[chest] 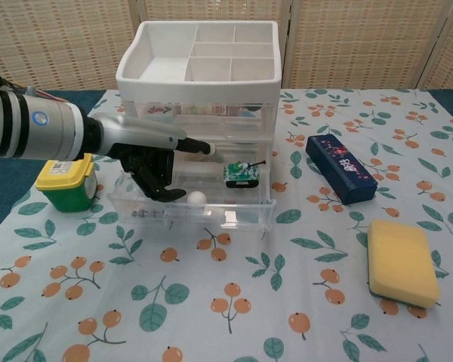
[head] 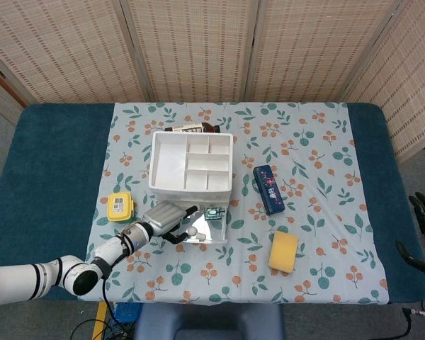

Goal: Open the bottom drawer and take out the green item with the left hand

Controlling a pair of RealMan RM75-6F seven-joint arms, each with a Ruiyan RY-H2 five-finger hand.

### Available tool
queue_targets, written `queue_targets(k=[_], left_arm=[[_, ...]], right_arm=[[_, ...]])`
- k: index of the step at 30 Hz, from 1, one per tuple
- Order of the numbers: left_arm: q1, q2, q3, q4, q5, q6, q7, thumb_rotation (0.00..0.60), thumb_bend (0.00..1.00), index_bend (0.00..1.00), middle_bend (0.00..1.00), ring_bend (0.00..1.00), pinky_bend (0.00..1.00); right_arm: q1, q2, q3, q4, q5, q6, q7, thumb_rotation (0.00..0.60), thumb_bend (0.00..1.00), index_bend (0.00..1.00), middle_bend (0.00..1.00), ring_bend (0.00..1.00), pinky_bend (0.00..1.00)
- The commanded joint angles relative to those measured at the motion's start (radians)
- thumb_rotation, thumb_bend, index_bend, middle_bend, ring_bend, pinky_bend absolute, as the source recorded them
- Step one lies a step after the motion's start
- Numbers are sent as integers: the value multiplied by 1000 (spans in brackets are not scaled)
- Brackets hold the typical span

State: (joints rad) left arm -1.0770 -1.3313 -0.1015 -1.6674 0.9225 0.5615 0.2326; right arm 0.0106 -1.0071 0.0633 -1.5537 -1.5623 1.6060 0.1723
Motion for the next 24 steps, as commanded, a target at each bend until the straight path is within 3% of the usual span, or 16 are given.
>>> queue_targets(k=[1, 24], left_arm=[[-19, 10, 7, -1, -15, -9, 10, 600, 452, 32, 949, 1000, 1000], [-121, 42, 67, -47, -80, -25, 37, 600, 452, 91, 949, 1000, 1000]], right_arm=[[0, 0, 1, 1, 1, 0, 1, 600, 327, 0, 41, 0, 0], [-3, -9, 4, 25, 10, -6, 24, 600, 327, 0, 41, 0, 0]])
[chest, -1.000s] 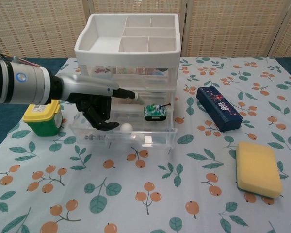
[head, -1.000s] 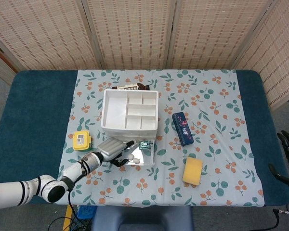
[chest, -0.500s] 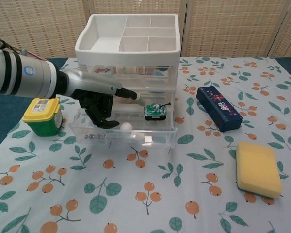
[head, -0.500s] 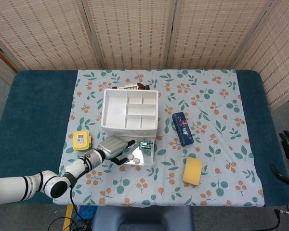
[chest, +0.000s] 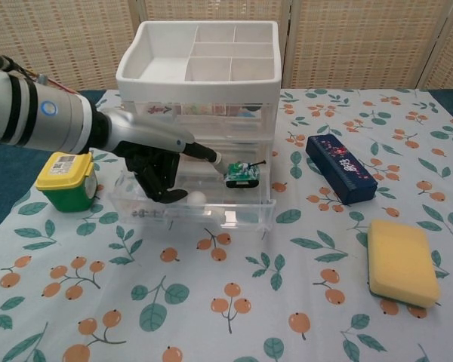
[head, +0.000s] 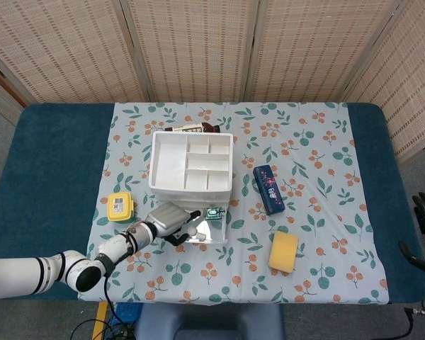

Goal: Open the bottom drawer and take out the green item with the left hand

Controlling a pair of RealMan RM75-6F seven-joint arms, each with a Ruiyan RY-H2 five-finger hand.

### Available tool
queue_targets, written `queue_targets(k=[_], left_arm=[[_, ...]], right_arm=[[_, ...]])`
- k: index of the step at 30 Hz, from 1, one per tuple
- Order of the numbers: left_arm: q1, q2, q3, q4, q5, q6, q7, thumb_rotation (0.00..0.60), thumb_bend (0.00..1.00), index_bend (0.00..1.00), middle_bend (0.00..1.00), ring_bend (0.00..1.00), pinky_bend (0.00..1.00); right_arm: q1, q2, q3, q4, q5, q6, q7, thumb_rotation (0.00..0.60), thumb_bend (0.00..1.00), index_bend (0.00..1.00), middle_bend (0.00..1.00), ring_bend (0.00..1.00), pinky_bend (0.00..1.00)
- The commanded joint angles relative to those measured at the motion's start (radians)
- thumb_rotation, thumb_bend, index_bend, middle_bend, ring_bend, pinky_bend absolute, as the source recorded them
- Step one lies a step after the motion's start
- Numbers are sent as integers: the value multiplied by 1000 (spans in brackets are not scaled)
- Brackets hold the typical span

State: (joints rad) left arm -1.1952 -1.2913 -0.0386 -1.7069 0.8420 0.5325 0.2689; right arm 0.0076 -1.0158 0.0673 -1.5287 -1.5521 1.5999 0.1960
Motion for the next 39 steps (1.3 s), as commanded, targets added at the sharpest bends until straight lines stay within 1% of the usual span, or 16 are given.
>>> queue_targets(k=[1, 6, 9, 15, 25, 31, 39], left_arm=[[-5, 3, 5, -13, 2, 7, 1, 600, 452, 91, 949, 1000, 1000], [-13, 9, 8, -34, 6, 15, -2, 600, 452, 95, 949, 1000, 1000], [-17, 5, 11, -33, 1, 37, 6, 600, 452, 87, 949, 1000, 1000], [-35, 5, 20, -37, -34, 60, 24, 600, 451, 70, 948, 1000, 1000], [-60, -24, 34, -18, -105, 105, 62, 600, 451, 48, 948, 1000, 1000], [-79, -34, 42, -13, -136, 102, 79, 600, 450, 48, 948, 1000, 1000], [-94, -16, 53, -35, -141, 90, 87, 600, 449, 114, 948, 1000, 1000]], right_arm=[[0, 0, 0, 0, 0, 1, 1, 600, 327, 0, 41, 0, 0], [-3, 1, 0, 1, 1, 3, 2, 600, 328, 0, 41, 0, 0], [-6, 2, 0, 2, 2, 6, 5, 600, 327, 0, 41, 0, 0], [-10, 0, 0, 9, 3, 8, 13, 600, 327, 0, 41, 0, 0], [-14, -3, 0, 19, 5, 11, 25, 600, 327, 0, 41, 0, 0], [-14, -5, 1, 22, 5, 10, 28, 600, 327, 0, 41, 0, 0], [-16, -5, 1, 23, 6, 11, 28, 600, 327, 0, 41, 0, 0]])
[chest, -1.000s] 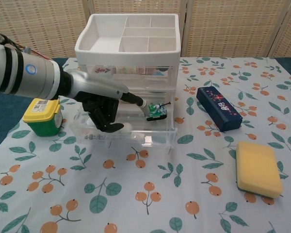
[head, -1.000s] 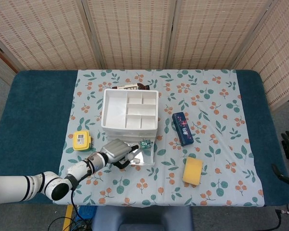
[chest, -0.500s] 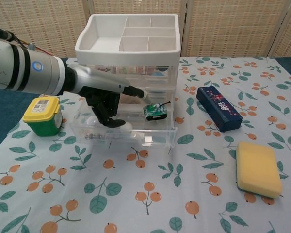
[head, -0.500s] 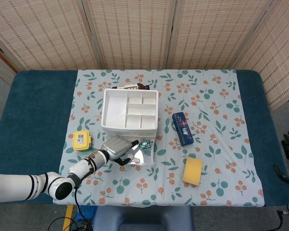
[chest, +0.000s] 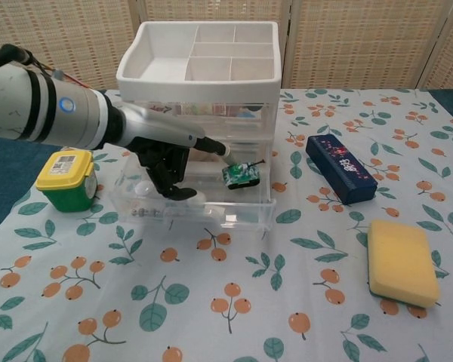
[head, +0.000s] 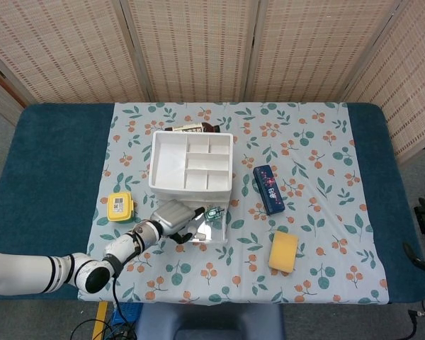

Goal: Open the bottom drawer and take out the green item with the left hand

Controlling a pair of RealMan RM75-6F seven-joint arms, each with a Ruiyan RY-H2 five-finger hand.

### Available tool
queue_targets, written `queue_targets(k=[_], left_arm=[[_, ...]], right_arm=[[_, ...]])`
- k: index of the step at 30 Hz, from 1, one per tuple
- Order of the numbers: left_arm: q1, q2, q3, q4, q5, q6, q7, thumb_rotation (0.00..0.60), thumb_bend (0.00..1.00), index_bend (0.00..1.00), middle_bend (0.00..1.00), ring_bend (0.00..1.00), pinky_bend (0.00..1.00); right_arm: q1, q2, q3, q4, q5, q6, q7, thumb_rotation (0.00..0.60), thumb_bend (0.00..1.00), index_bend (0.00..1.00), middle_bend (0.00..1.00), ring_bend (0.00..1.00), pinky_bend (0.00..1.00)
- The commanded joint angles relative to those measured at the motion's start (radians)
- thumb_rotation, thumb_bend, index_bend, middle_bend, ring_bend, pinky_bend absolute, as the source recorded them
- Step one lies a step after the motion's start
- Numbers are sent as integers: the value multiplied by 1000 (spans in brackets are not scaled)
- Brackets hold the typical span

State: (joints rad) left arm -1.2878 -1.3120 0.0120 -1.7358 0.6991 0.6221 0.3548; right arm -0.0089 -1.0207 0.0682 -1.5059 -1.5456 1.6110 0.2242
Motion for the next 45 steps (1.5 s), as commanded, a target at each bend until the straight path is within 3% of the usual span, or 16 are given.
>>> queue_targets(k=[1, 25, 35, 45], left_arm=[[-2, 8, 6, -10, 4, 1, 2, 600, 449, 118, 948, 1000, 1000], [13, 111, 28, -131, 66, 12, -10, 600, 448, 259, 943, 1000, 1000], [31, 137, 24, -158, 105, 12, -35, 600, 447, 271, 943, 1000, 1000], [131, 96, -2, -114, 327, 177, -24, 600, 442, 265, 936, 991, 1000]], right_arm=[[0, -1, 0, 0, 0, 0, 1, 600, 327, 0, 41, 0, 0], [-3, -5, 2, 7, -2, 5, 8, 600, 327, 0, 41, 0, 0], [-5, -5, 3, 10, -4, 8, 12, 600, 327, 0, 41, 0, 0], [-7, -3, 2, 7, -6, 11, 11, 600, 327, 0, 41, 0, 0]])
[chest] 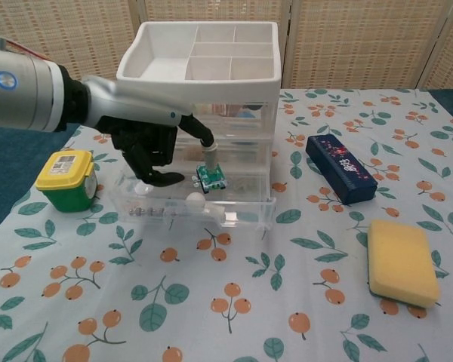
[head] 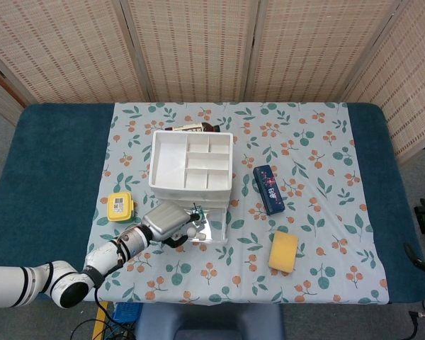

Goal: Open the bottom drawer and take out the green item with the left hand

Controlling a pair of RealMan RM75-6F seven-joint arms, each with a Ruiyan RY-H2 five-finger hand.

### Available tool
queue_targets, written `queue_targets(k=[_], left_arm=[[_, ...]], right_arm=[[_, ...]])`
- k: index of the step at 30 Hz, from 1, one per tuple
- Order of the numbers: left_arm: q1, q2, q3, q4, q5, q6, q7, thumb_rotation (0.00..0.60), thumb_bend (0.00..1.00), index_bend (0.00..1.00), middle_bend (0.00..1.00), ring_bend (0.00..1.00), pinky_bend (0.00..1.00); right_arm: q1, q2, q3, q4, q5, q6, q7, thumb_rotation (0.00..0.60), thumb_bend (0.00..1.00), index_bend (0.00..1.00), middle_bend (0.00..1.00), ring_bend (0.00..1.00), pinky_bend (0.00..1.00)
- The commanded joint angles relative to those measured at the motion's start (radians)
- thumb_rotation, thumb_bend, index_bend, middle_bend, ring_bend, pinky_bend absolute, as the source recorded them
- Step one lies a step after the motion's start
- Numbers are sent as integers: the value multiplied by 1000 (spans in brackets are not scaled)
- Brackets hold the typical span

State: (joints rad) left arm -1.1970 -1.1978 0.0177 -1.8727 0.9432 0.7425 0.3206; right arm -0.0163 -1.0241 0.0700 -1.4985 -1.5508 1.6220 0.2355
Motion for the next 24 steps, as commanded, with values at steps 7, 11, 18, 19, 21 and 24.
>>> queue_targets(k=[7, 11, 18, 19, 21, 24], left_arm=[[89, -78, 2, 115, 256, 151, 86, 600, 441, 278, 935, 981, 1000], [116, -118, 7, 167, 312, 179, 108, 600, 438, 283, 935, 981, 1000], [156, -192, 21, 278, 446, 240, 144, 600, 393, 303, 938, 996, 1000], [160, -204, 23, 302, 473, 250, 149, 600, 388, 306, 938, 997, 1000], [167, -226, 24, 347, 522, 272, 150, 600, 374, 312, 940, 1000, 1000], [175, -261, 29, 431, 613, 320, 133, 600, 345, 334, 948, 1000, 1000]], right_arm=[[0, 0, 0, -2, -3, 1, -2, 600, 327, 0, 41, 0, 0], [-2, 1, 0, -2, -1, 1, -2, 600, 327, 0, 41, 0, 0], [-2, 2, -1, -4, -1, 0, -5, 600, 327, 0, 41, 0, 0], [-1, 2, -1, -5, -2, -1, -6, 600, 327, 0, 41, 0, 0], [-1, 3, -1, -7, -2, -1, -8, 600, 327, 0, 41, 0, 0], [-2, 3, -1, -8, -1, -1, -10, 600, 327, 0, 41, 0, 0]])
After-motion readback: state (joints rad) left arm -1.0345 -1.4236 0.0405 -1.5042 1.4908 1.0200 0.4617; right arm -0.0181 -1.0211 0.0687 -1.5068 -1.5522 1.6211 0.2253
